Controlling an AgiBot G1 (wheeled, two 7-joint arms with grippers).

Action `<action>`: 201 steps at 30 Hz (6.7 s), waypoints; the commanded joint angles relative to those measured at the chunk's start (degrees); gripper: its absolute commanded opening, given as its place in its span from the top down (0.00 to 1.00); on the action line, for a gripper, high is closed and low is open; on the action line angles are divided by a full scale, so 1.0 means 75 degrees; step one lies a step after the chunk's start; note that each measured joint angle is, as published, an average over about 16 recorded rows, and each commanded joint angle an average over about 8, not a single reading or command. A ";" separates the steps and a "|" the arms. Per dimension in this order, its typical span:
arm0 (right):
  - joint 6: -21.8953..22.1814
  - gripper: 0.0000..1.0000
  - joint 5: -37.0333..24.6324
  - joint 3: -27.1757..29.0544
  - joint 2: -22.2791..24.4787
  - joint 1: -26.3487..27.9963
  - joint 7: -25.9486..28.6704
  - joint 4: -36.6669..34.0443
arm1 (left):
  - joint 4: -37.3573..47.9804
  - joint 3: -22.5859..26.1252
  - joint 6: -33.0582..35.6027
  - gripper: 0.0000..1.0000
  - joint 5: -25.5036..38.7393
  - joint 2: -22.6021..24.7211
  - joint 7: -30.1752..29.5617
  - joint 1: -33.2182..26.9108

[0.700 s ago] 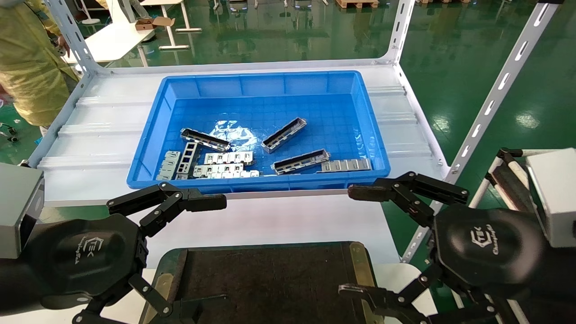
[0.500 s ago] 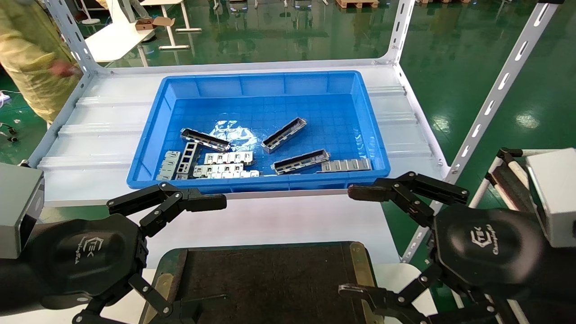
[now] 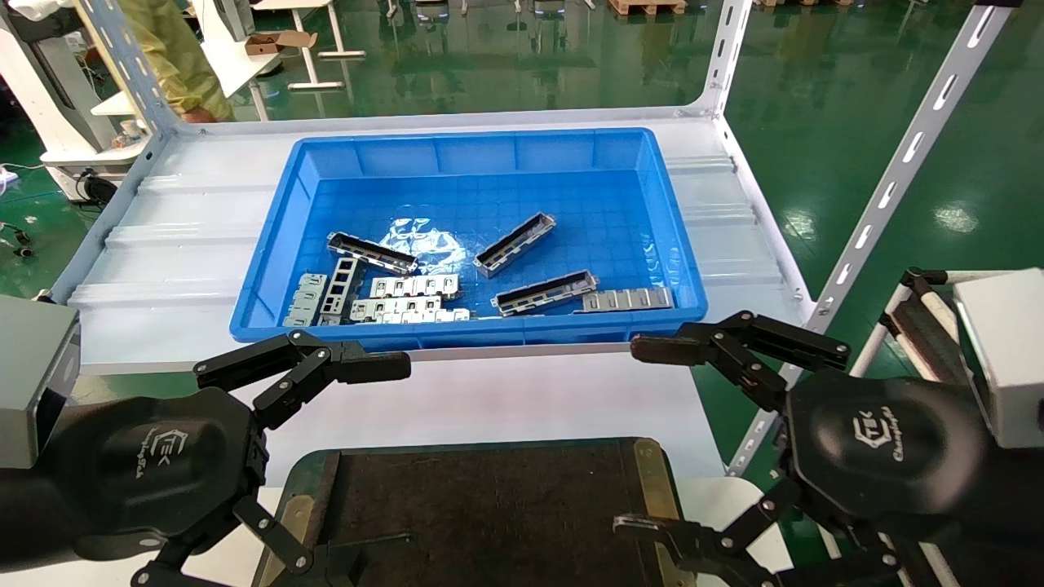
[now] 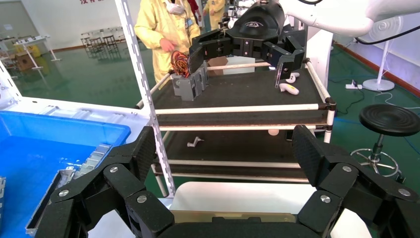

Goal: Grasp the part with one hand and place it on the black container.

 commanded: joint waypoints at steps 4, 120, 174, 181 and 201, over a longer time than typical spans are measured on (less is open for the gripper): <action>0.0000 0.00 0.0000 0.0000 0.0000 0.0000 0.0000 0.0000 | 0.0000 0.0000 0.0000 0.00 0.0000 0.0000 0.0000 0.0000; 0.0000 1.00 0.0002 -0.0003 0.0000 0.0001 -0.0002 -0.0002 | 0.7946 0.2988 -0.6300 1.00 0.3623 0.5743 0.1796 -0.3877; 0.0000 1.00 0.0003 -0.0005 0.0001 0.0002 -0.0003 -0.0002 | 0.7925 0.3408 -0.3181 1.00 0.1385 0.4775 0.3222 -0.4640; 0.0000 1.00 0.0003 -0.0005 0.0001 0.0002 -0.0003 -0.0002 | 0.7316 0.3343 -0.1997 1.00 0.1194 0.4172 0.3183 -0.4512; 0.0001 1.00 0.0003 -0.0005 0.0001 0.0002 -0.0003 -0.0002 | 0.2415 0.3491 -0.2355 1.00 0.0958 0.2191 0.1436 -0.1980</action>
